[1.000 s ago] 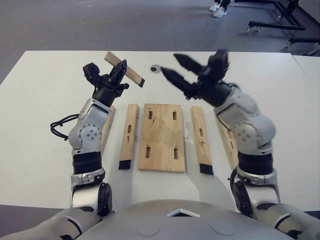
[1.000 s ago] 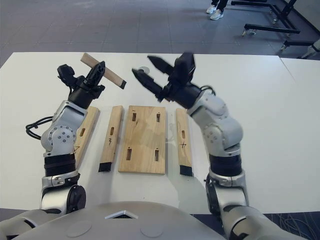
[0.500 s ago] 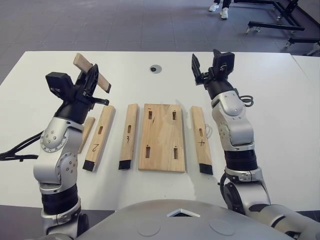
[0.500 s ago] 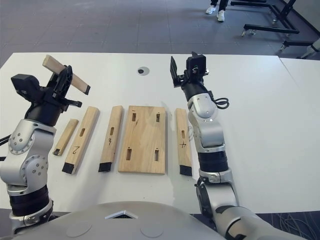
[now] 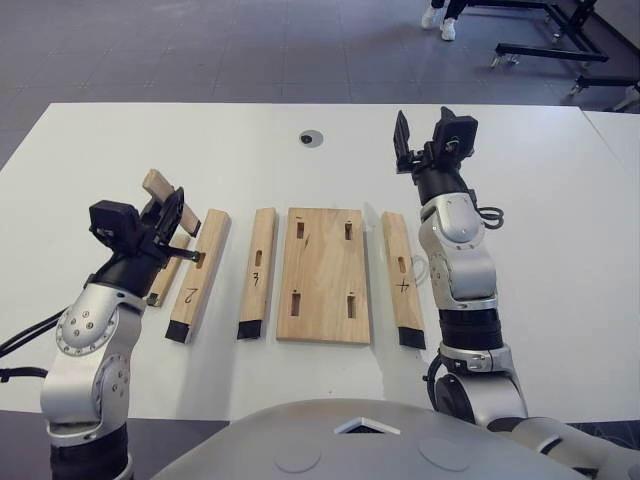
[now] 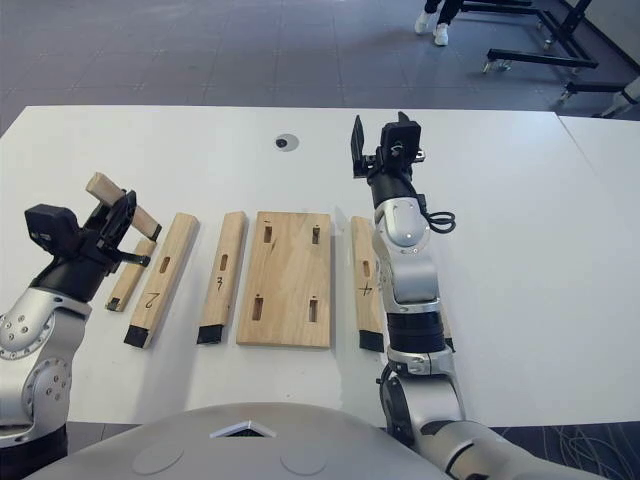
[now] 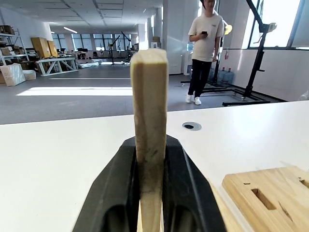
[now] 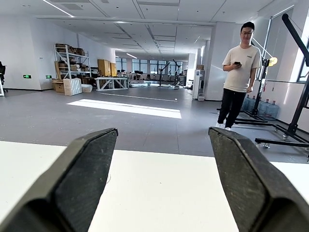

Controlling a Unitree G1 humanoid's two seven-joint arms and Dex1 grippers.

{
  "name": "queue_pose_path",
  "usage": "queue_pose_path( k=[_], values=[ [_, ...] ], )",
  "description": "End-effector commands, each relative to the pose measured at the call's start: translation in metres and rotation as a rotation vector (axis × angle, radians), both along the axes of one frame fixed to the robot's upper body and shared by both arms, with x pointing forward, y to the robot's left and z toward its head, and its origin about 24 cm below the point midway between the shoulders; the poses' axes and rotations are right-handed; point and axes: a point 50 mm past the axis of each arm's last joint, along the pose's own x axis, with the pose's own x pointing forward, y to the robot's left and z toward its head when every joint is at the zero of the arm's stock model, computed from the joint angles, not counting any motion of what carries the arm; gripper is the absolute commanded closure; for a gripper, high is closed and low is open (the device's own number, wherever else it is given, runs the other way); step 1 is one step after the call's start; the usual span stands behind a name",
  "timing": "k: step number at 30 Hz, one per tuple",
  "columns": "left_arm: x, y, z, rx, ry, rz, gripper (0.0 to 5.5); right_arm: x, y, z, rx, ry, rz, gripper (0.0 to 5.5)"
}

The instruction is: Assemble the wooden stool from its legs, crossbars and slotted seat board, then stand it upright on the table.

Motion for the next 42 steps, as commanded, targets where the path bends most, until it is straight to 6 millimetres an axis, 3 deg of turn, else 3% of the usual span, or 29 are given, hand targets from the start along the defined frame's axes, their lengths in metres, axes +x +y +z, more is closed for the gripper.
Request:
queue_pose_path(
  k=[1, 11, 21, 31, 42],
  values=[
    [-0.011, -0.005, -0.005, 0.011, 0.025, 0.005, 5.11, -0.005, -0.004, -0.005, -0.018, 0.018, -0.01, 2.03],
    [-0.011, -0.004, -0.017, -0.014, 0.052, 0.102, 5.11, -0.002, -0.006, -0.003, -0.038, 0.013, 0.008, 2.03],
    [-0.013, -0.008, -0.025, -0.043, 0.092, 0.094, 5.11, -0.002, -0.006, -0.004, -0.042, 0.02, 0.014, 2.03],
    [-0.014, -0.007, -0.033, -0.061, 0.112, 0.126, 5.11, 0.003, -0.004, 0.01, 0.018, 0.007, 0.041, 2.03],
    [-0.009, 0.002, -0.04, -0.068, 0.116, 0.137, 5.11, 0.001, -0.004, 0.01, 0.022, 0.012, 0.037, 2.03]
  ],
)
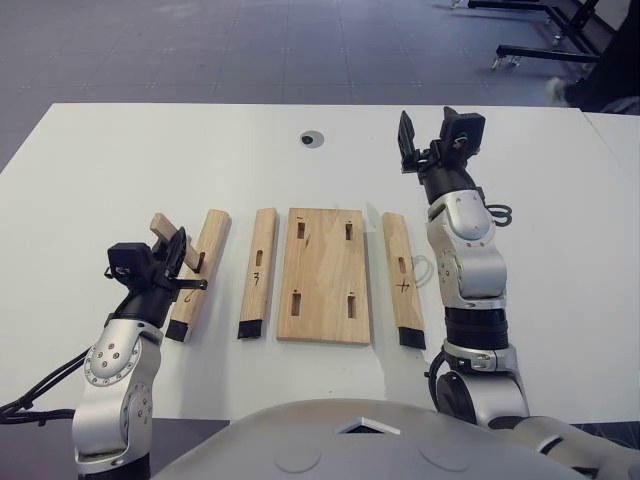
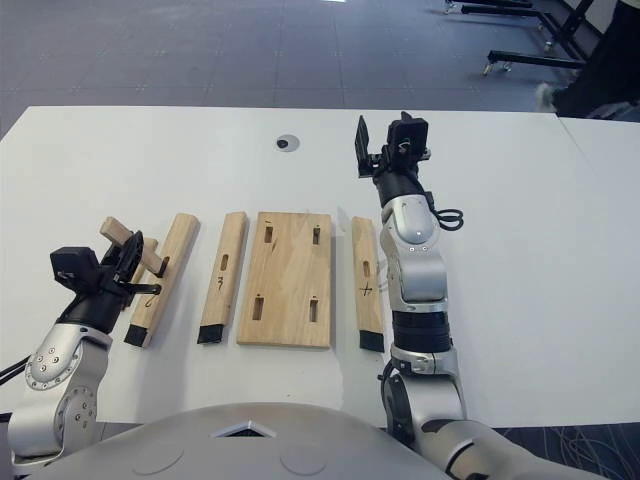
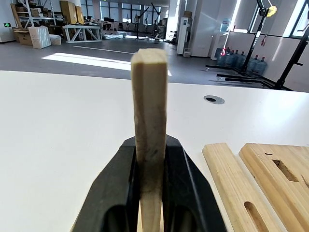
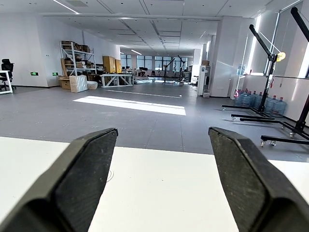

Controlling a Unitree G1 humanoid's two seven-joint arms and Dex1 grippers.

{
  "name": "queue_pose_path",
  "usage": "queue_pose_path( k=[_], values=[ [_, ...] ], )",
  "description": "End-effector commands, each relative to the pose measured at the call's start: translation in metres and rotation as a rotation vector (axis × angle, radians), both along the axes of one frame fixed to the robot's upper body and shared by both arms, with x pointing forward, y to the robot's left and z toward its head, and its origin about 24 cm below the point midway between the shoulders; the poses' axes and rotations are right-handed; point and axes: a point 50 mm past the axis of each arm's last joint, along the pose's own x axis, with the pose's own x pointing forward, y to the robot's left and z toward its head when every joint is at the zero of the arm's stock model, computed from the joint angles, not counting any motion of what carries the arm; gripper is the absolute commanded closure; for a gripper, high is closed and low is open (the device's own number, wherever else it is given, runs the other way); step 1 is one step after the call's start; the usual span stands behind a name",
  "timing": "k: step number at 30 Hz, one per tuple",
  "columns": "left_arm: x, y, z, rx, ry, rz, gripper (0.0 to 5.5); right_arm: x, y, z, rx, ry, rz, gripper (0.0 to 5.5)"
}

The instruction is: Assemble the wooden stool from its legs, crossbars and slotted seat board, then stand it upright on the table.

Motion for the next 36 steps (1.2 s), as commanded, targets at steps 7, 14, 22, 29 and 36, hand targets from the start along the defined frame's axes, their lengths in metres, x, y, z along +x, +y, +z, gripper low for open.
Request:
queue_pose_path(
  k=[7, 14, 22, 29, 36],
  values=[
    [0.011, 0.001, 0.002, 0.017, 0.004, -0.038, 5.11, -0.001, 0.002, 0.002, 0.017, -0.004, -0.003, 2.03],
    [0.008, -0.004, 0.003, 0.016, 0.026, -0.043, 5.11, -0.001, -0.001, 0.0, 0.013, 0.004, -0.011, 2.03],
    [0.006, -0.001, 0.004, 0.027, 0.032, -0.001, 5.11, -0.001, -0.003, 0.001, 0.013, 0.004, -0.013, 2.03],
    [0.005, -0.006, 0.006, 0.016, 0.01, 0.006, 5.11, 0.0, -0.002, 0.0, 0.007, 0.005, -0.008, 2.03],
    [0.004, -0.004, 0.003, 0.019, 0.023, 0.031, 5.11, 0.0, -0.001, 0.001, 0.005, 0.002, 0.0, 2.03]
  ],
)
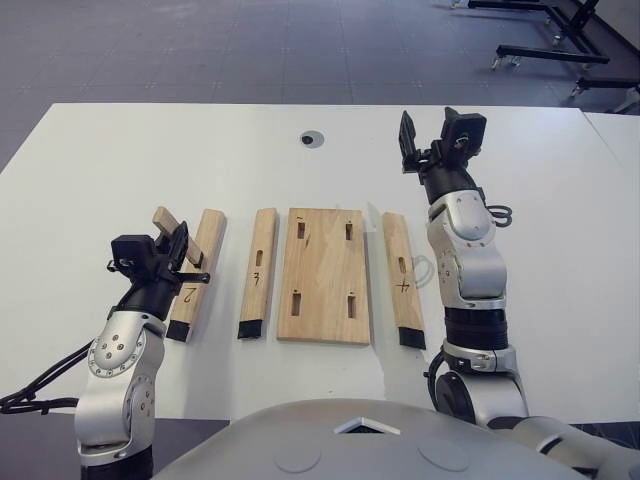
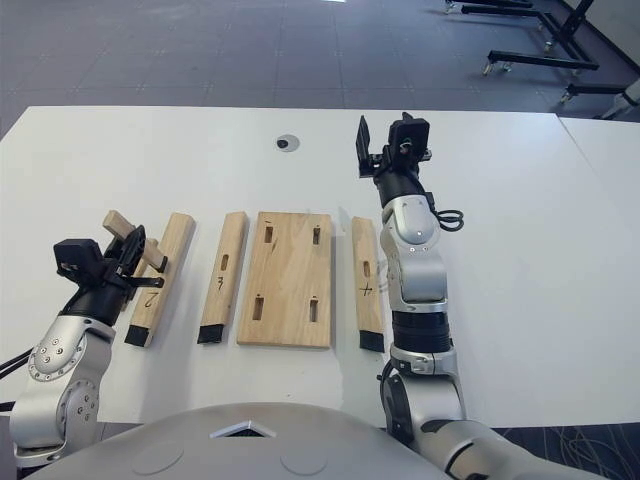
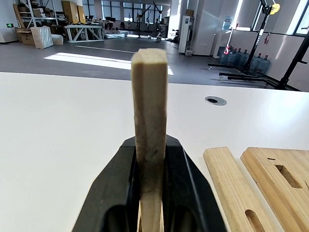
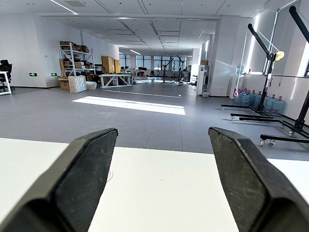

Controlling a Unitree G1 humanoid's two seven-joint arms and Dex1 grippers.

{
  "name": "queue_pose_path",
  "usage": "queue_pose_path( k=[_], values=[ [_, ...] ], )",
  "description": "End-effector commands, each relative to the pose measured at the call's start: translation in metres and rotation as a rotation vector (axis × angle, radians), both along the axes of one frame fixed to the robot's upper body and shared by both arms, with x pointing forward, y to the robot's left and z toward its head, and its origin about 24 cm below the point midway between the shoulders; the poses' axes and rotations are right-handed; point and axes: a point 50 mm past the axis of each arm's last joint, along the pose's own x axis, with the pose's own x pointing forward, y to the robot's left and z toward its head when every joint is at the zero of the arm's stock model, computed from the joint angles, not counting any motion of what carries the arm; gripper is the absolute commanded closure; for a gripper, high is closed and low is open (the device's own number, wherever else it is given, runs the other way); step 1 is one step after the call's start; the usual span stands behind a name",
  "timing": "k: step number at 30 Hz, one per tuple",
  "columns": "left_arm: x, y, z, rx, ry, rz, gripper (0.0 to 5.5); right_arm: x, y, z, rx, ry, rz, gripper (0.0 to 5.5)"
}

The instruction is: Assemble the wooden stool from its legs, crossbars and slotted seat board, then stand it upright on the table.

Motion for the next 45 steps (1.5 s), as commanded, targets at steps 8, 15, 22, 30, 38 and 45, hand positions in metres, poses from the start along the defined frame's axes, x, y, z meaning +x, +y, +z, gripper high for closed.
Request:
queue_pose_path(
  k=[8, 15, 22, 30, 38, 45],
  values=[
    [-0.005, 0.0, -0.007, -0.001, 0.036, 0.022, 5.11, 0.001, 0.001, 0.003, -0.004, -0.002, 0.016, 2.03],
    [-0.002, 0.002, -0.015, -0.009, 0.057, 0.034, 5.11, 0.001, 0.002, 0.003, -0.005, 0.002, 0.029, 2.03],
    [-0.002, 0.001, -0.017, -0.015, 0.056, 0.036, 5.11, 0.0, 0.006, 0.005, -0.004, -0.008, 0.058, 2.03],
    [-0.002, 0.001, -0.015, 0.007, 0.052, 0.04, 5.11, -0.002, 0.007, 0.003, 0.003, -0.001, 0.054, 2.03],
    [0.0, 0.001, -0.011, 0.006, 0.024, 0.046, 5.11, -0.001, 0.008, 0.004, 0.005, -0.001, 0.053, 2.03],
    [0.003, 0.0, -0.019, 0.022, 0.063, 0.029, 5.11, 0.001, 0.008, 0.003, 0.005, 0.004, 0.055, 2.03]
  ],
)
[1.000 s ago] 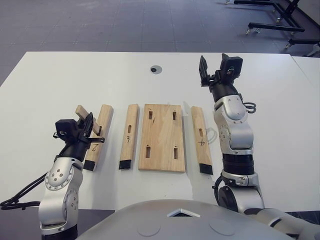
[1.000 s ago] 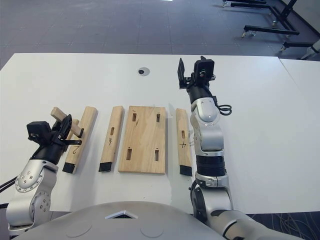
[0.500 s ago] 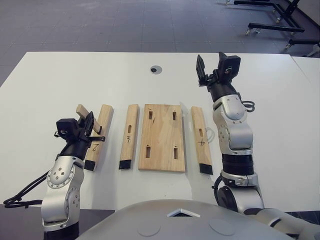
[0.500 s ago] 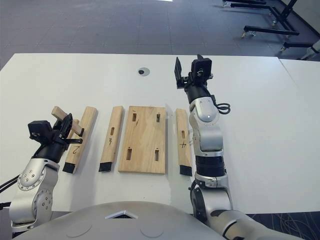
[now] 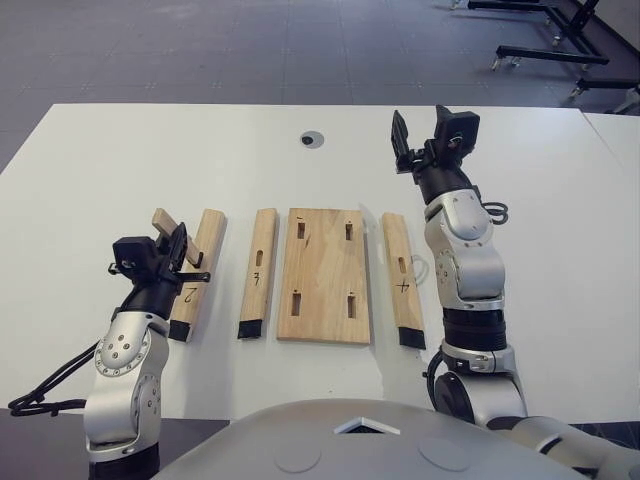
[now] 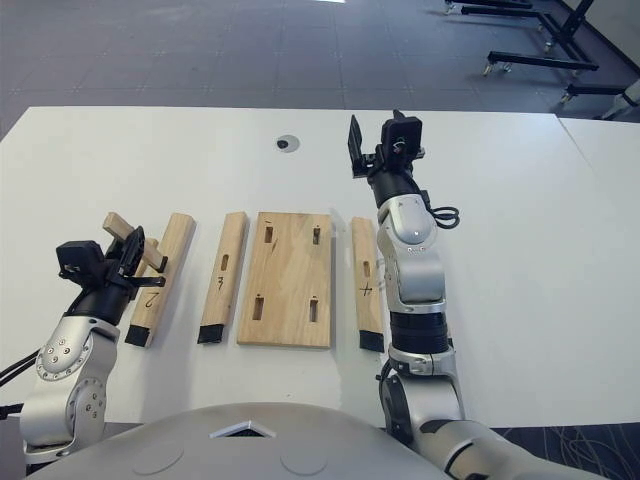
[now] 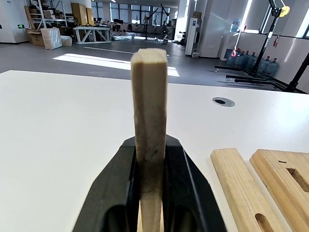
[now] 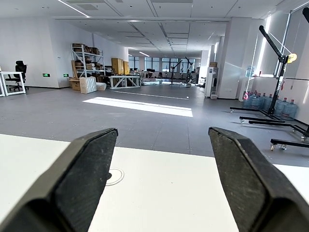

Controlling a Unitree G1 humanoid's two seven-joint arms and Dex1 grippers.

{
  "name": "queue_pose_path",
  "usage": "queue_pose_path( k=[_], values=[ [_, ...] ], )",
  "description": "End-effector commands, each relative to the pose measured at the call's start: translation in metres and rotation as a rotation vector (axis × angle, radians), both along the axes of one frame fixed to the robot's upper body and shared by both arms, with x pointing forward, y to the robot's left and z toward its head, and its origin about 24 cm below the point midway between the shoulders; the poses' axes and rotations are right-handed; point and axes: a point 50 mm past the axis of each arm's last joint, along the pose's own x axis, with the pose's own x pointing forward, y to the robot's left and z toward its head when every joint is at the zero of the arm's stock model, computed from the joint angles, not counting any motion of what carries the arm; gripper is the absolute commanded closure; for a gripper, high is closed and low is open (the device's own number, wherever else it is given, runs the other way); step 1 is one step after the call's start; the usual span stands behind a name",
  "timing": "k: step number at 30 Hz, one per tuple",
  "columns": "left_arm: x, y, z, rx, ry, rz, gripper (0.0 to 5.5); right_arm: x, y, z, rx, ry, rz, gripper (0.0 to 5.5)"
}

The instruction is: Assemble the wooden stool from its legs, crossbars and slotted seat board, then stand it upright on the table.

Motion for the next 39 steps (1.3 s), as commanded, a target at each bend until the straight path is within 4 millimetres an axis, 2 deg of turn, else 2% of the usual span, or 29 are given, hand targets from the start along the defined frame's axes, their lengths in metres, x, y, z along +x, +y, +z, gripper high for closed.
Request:
queue_pose_path(
  k=[1, 9, 15, 20, 22, 23, 31, 35, 39],
  values=[
    [0.003, 0.0, -0.011, 0.023, 0.06, -0.007, 5.11, 0.002, 0.001, 0.0, 0.008, 0.011, 0.005, 2.03],
    [0.006, 0.001, -0.008, 0.045, 0.061, -0.004, 5.11, 0.002, 0.001, 0.001, 0.008, 0.008, 0.01, 2.03],
    [0.0, -0.005, -0.028, 0.026, 0.182, -0.039, 5.11, 0.003, 0.002, 0.001, -0.004, 0.012, 0.016, 2.03],
    [0.0, -0.003, -0.029, 0.009, 0.182, -0.025, 5.11, 0.004, 0.001, 0.001, -0.008, 0.014, 0.016, 2.03],
    [0.003, -0.001, -0.025, 0.011, 0.153, -0.006, 5.11, 0.004, 0.001, 0.001, -0.007, 0.013, 0.012, 2.03],
    [0.004, 0.001, -0.022, 0.02, 0.132, 0.004, 4.74, 0.004, 0.001, 0.001, -0.006, 0.013, 0.01, 2.03],
    [0.018, 0.008, 0.002, 0.087, -0.026, 0.019, 3.52, 0.006, 0.001, 0.001, 0.001, 0.006, -0.003, 2.03],
    [0.026, 0.008, 0.034, 0.151, -0.181, 0.035, 2.89, 0.007, 0.001, 0.001, 0.006, -0.003, -0.007, 2.03],
    [0.038, 0.005, 0.064, 0.165, -0.279, 0.023, 2.76, 0.009, 0.002, 0.002, 0.01, -0.011, -0.009, 2.03]
  ],
)
